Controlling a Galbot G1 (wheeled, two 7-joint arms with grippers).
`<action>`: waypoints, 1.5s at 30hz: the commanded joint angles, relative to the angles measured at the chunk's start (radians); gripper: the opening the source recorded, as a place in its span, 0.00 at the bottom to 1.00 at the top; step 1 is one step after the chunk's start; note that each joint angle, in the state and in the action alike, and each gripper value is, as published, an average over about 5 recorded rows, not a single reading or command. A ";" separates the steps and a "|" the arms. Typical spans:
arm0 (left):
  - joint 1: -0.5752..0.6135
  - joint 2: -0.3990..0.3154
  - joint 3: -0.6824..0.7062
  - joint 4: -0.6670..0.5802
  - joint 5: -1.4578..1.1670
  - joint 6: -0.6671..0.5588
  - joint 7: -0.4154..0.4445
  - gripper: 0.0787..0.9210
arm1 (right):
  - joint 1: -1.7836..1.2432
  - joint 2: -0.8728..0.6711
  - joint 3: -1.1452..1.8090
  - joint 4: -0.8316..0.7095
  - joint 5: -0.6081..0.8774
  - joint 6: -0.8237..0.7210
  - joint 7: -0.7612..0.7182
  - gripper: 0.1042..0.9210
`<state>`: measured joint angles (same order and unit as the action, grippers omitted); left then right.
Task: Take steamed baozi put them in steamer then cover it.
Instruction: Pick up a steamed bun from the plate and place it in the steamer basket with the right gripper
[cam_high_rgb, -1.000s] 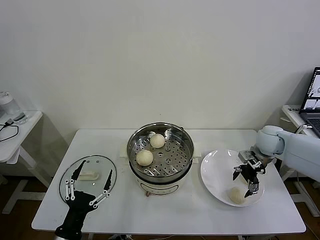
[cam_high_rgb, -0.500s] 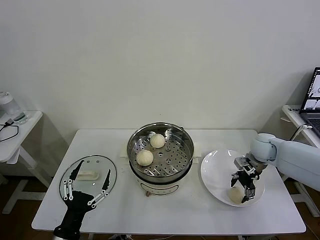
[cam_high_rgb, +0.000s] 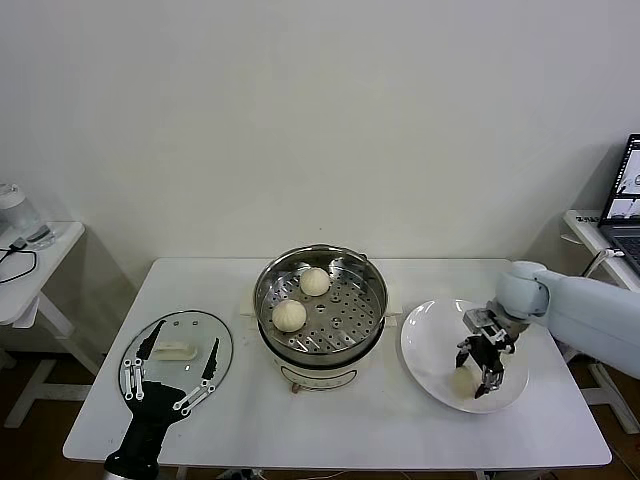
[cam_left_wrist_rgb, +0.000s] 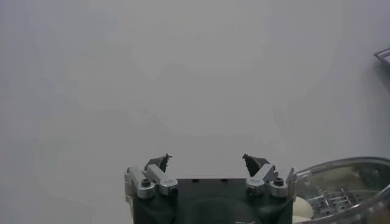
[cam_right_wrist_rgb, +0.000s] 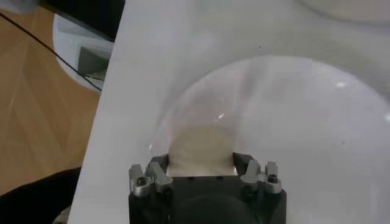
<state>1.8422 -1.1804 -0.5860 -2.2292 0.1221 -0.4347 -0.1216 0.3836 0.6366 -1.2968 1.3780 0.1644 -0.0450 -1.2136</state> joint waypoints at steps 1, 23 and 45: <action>-0.001 0.003 0.002 -0.003 -0.001 -0.001 0.000 0.88 | 0.311 0.066 -0.068 0.045 0.027 0.094 -0.021 0.75; 0.002 0.016 0.014 -0.013 -0.007 -0.009 -0.006 0.88 | 0.364 0.467 -0.043 0.169 -0.225 0.611 0.111 0.74; 0.004 0.024 -0.002 -0.023 -0.025 -0.002 -0.008 0.88 | 0.115 0.477 0.023 0.156 -0.519 0.817 0.176 0.74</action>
<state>1.8454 -1.1573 -0.5871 -2.2521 0.0992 -0.4382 -0.1288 0.5570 1.0977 -1.2863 1.5301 -0.2706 0.7066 -1.0568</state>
